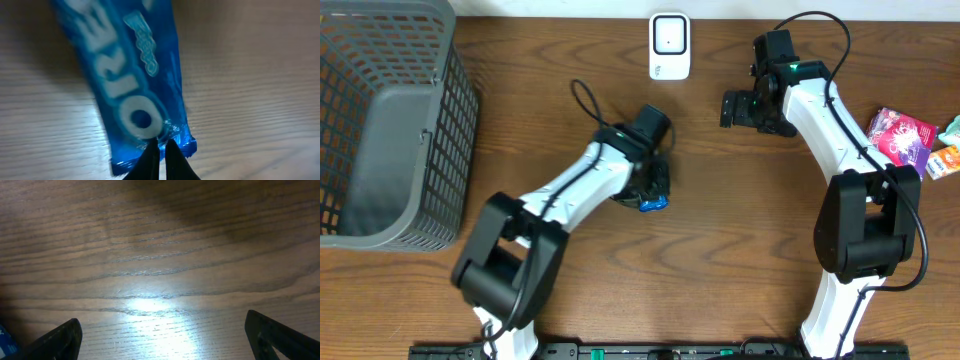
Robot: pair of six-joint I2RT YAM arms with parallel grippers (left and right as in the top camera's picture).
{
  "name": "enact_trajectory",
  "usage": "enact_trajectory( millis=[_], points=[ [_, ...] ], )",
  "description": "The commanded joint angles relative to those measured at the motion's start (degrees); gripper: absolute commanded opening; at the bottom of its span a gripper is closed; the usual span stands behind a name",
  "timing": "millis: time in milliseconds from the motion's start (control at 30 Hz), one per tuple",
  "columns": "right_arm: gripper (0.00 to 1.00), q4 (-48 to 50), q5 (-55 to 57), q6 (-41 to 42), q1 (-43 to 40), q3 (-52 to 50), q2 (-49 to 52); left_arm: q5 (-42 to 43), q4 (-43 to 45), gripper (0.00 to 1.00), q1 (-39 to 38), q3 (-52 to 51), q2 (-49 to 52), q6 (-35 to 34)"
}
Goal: Scan the item barcode
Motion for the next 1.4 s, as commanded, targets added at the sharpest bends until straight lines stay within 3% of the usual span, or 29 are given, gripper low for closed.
enact_trajectory(
  millis=[0, 433, 633, 800, 1133, 1367],
  points=[
    [0.99, -0.02, 0.74, 0.79, 0.72, -0.31, -0.81, -3.89, -0.52, 0.08, -1.84, -0.26, 2.36, -0.39],
    [0.99, -0.02, 0.74, 0.79, 0.72, -0.31, -0.81, -3.41, -5.53, 0.07, -1.25, 1.42, -0.44, -0.28],
    [0.99, -0.02, 0.74, 0.79, 0.74, -0.31, -0.81, -3.45, -1.16, 0.07, 4.37, 2.12, -7.02, -0.31],
    [0.99, -0.02, 0.76, 0.79, 0.81, -0.31, -0.81, -3.34, 1.07, 0.07, 6.73, 2.03, -6.93, -0.37],
    [0.99, -0.02, 0.74, 0.79, 0.76, -0.31, -0.81, -2.47, 3.39, 0.07, -0.55, -2.89, -3.93, -0.37],
    [0.99, -0.02, 0.76, 0.79, 0.72, -0.31, -0.81, -11.23, 3.32, 0.07, -2.93, -4.35, 1.05, -2.73]
  ],
)
